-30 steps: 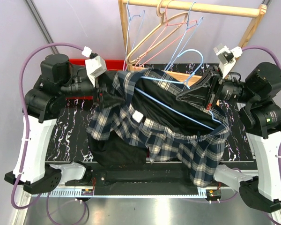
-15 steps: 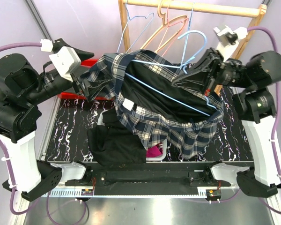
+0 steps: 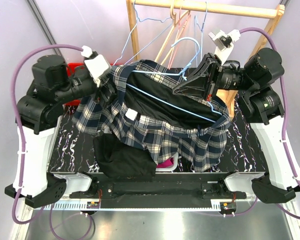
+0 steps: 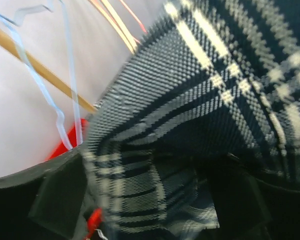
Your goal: Remove the skirt from the hanger
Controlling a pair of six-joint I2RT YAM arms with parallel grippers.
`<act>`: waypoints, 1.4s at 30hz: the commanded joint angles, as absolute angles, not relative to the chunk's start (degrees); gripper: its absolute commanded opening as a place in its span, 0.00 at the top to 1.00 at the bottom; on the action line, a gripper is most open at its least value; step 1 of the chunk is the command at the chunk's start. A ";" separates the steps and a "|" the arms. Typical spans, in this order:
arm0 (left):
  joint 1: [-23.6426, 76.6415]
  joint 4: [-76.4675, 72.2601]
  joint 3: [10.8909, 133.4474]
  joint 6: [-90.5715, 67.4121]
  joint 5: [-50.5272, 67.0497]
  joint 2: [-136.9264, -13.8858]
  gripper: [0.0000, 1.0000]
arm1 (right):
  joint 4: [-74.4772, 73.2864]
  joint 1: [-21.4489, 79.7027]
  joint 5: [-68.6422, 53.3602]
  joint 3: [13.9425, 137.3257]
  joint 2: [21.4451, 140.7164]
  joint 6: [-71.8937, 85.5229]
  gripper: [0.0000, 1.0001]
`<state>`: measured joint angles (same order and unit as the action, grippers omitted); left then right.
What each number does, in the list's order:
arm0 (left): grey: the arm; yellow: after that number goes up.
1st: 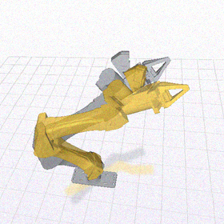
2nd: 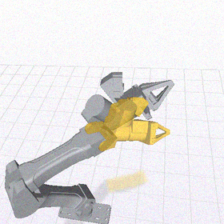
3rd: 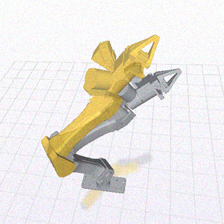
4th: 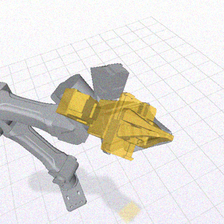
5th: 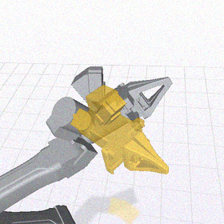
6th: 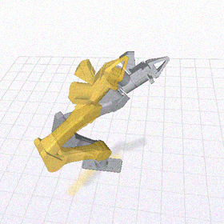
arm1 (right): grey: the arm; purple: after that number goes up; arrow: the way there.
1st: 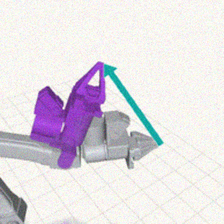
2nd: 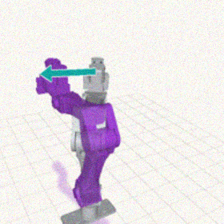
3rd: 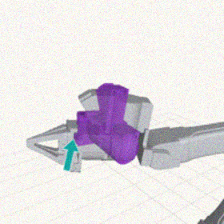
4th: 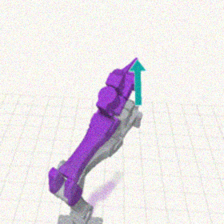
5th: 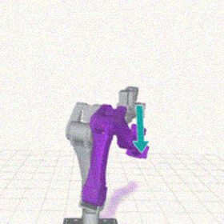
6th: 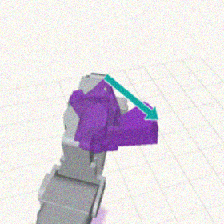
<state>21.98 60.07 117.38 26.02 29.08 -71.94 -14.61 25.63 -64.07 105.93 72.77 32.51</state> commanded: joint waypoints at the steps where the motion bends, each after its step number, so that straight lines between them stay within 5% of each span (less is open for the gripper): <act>1: 21.71 62.84 114.70 30.59 34.27 -69.09 0.72 | -14.49 26.19 -60.47 109.25 71.63 27.34 1.00; 3: 21.62 62.23 114.87 29.53 32.44 -68.38 1.00 | -18.27 26.19 -58.81 108.64 71.72 24.36 1.00; 27: 16.27 49.92 130.08 21.54 13.35 -74.97 1.00 | -41.66 26.19 -45.00 85.00 57.49 6.24 1.00; 36: 15.29 50.36 115.77 18.11 14.77 -70.15 1.00 | -46.31 26.19 -37.64 94.90 55.20 1.68 1.00; 42: 13.27 48.52 93.37 17.67 17.91 -63.20 1.00 | -48.25 26.19 -31.82 103.95 53.96 0.26 1.00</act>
<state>18.46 53.76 102.21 17.26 26.61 -67.05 -44.86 26.65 -36.80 95.00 58.46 1.30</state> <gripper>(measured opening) 0.039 0.022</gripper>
